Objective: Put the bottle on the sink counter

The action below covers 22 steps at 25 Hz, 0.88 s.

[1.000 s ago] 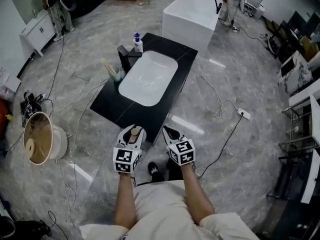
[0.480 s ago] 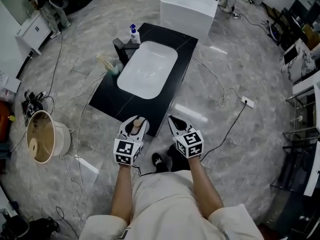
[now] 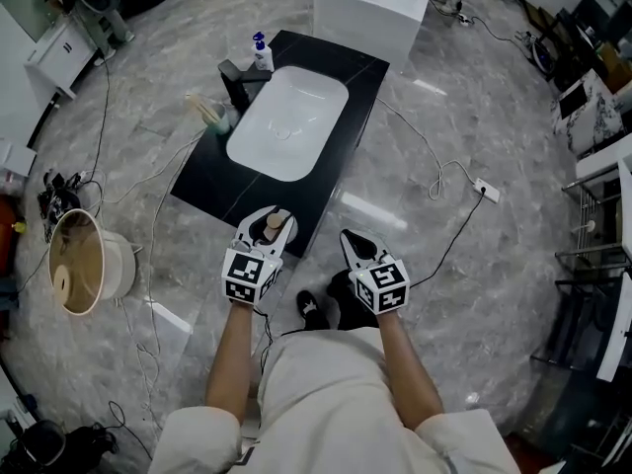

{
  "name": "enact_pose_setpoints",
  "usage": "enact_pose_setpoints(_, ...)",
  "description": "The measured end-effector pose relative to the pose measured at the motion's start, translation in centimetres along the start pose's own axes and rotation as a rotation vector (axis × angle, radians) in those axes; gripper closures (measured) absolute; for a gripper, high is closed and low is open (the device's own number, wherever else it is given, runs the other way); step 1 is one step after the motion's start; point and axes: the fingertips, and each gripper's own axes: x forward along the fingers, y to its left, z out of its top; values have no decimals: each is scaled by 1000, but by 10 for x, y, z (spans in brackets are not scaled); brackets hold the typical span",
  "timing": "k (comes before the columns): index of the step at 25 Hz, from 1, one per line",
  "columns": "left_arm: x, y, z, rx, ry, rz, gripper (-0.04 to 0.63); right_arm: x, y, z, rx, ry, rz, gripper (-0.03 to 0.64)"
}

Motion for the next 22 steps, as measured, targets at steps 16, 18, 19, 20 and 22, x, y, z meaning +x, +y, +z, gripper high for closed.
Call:
enact_pose_setpoints(16,55,0,-14,32,1,-47,476,-21,-26,-27,195,-12,-81,612)
enact_pose_setpoints(18,60,-1,-22,33,13,-51,476,-22,-26,-29,192,-7,-86,612)
enact_pose_setpoints(19,62,-1,-25,26,18,-54,476,-22,-26,-29,190,-4,-88,612)
enact_pose_setpoints(20,64,0,-30,15,22,-56,476,-22,-26,-30,188,-1,-88,612)
enact_pose_setpoints(22,68,1,-38,-6,31,-63,476,-25,-24,-32,192,3,-85,612)
